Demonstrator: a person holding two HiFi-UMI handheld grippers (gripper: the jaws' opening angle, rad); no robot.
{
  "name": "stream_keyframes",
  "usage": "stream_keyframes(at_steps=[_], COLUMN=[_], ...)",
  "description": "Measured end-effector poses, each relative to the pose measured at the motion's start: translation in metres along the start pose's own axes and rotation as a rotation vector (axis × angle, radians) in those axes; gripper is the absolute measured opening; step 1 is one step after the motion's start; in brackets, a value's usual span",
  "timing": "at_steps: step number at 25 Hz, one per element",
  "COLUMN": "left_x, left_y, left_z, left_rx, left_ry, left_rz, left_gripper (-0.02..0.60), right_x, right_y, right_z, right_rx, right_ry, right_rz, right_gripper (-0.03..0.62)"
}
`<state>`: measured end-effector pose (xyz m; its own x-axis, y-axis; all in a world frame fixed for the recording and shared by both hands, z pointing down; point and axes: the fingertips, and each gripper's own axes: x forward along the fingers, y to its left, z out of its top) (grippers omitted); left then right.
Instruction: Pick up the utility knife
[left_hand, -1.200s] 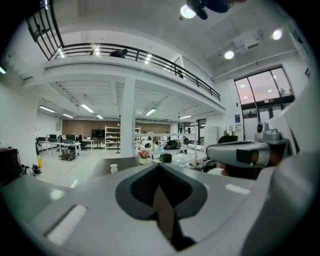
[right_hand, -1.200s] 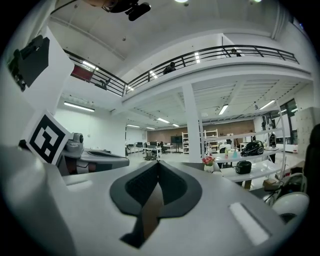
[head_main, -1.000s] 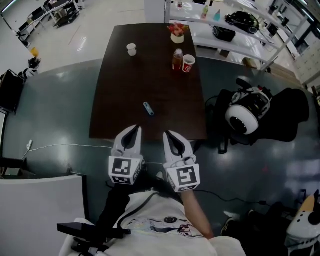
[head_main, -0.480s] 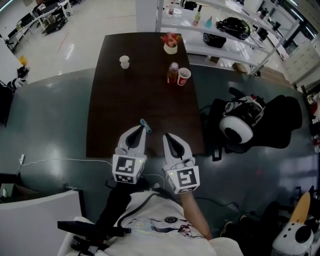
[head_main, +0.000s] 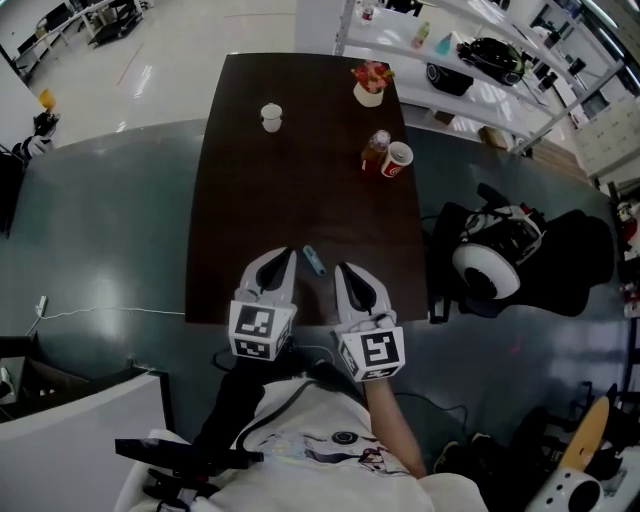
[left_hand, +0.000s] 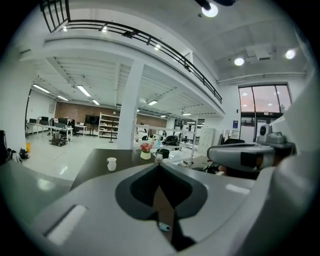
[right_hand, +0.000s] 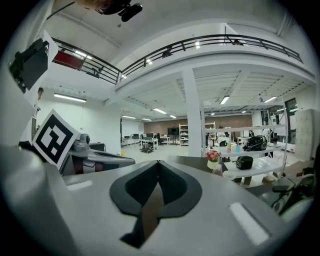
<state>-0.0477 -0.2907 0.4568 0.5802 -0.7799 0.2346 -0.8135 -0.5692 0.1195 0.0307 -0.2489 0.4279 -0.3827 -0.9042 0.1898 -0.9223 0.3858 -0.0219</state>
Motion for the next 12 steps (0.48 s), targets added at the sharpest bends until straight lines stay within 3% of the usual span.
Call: stream_keyframes(at_steps=[12], left_x=[0.023], left_y=[0.016], left_z=[-0.107], left_rx=[-0.080], left_ry=[0.265], left_rz=[0.021], left_gripper=[-0.002], right_x=[0.037], right_y=[-0.007], right_z=[-0.102], right_rx=[0.096], right_ry=[0.247], right_rz=[0.107], right_gripper=[0.002])
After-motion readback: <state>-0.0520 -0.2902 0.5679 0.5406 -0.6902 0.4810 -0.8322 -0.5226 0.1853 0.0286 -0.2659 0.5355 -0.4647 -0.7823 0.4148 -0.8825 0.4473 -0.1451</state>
